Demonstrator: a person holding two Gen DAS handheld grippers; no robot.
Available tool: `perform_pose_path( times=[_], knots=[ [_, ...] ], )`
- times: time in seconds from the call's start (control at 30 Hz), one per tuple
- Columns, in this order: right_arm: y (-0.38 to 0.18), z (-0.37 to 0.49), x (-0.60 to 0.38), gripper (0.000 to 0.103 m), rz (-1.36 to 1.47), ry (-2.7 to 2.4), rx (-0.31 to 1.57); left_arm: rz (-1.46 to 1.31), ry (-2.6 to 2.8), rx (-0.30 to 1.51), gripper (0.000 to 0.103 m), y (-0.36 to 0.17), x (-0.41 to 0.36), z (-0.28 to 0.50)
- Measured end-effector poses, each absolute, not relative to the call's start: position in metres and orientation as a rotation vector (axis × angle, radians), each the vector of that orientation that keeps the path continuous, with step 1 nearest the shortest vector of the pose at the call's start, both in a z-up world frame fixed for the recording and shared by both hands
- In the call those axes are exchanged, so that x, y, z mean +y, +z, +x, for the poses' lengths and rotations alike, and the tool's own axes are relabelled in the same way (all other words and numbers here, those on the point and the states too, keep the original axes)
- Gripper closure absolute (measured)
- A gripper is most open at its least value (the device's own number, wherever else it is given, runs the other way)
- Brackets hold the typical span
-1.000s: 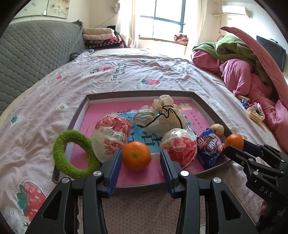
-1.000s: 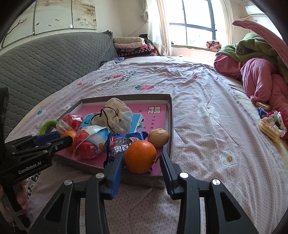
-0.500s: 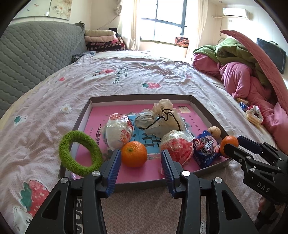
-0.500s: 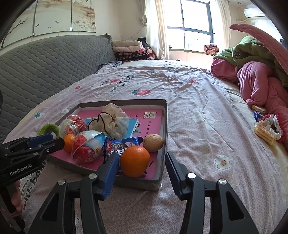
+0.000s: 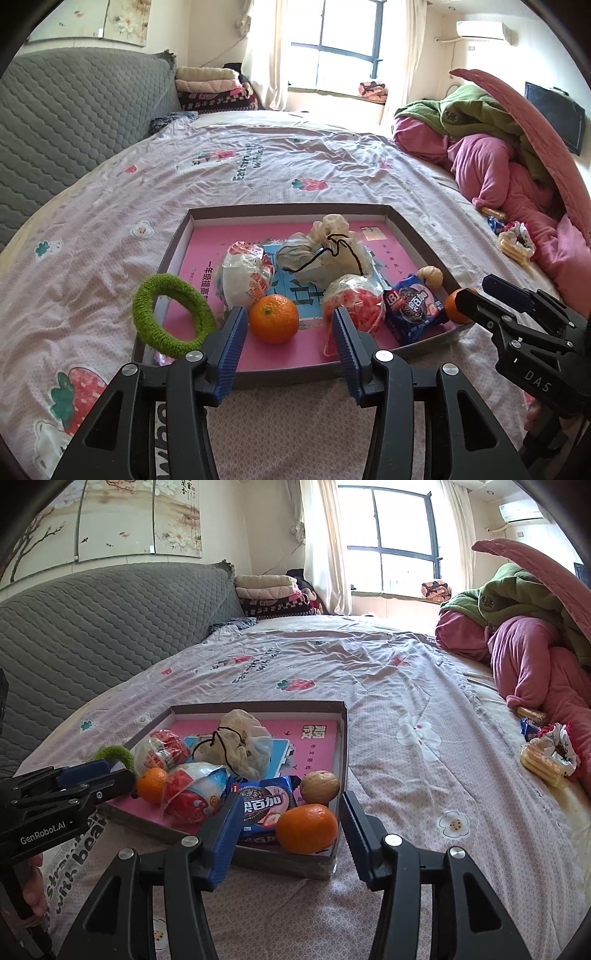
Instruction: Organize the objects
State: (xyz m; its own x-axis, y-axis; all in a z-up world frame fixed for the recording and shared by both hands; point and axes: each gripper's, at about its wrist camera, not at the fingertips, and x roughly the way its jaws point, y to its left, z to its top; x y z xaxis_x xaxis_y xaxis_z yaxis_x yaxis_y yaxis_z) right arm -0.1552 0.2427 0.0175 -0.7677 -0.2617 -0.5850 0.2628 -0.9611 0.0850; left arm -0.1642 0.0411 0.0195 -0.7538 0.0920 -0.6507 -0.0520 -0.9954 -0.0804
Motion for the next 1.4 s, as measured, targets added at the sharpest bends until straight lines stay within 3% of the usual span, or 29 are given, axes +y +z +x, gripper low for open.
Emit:
perform_pose_path(
  times=[0.27,0.53,0.6,0.77,1.4],
  knots=[
    [0.03,-0.141,0.237,0.05,0.809,-2.687,-0.024,-1.049,2.89,-0.104,0.044,0.027,0.038,-0.155],
    [0.04,-0.119,0.228,0.044,0.712,-2.655,-0.029,-1.041,2.908,-0.112,0.043,0.034,0.034,-0.146],
    [0.041,-0.115,0.228,0.037,0.695,-2.651,-0.041,-1.044,2.912,-0.11,0.041,0.035,0.034,-0.144],
    [0.042,-0.106,0.227,0.029,0.667,-2.655,-0.063,-1.04,2.917,-0.109,0.04,0.037,0.033,-0.137],
    [0.028,-0.071,0.212,0.026,0.681,-2.712,-0.002,-1.056,2.949,-0.11,0.038,0.028,0.023,-0.1]
  ],
)
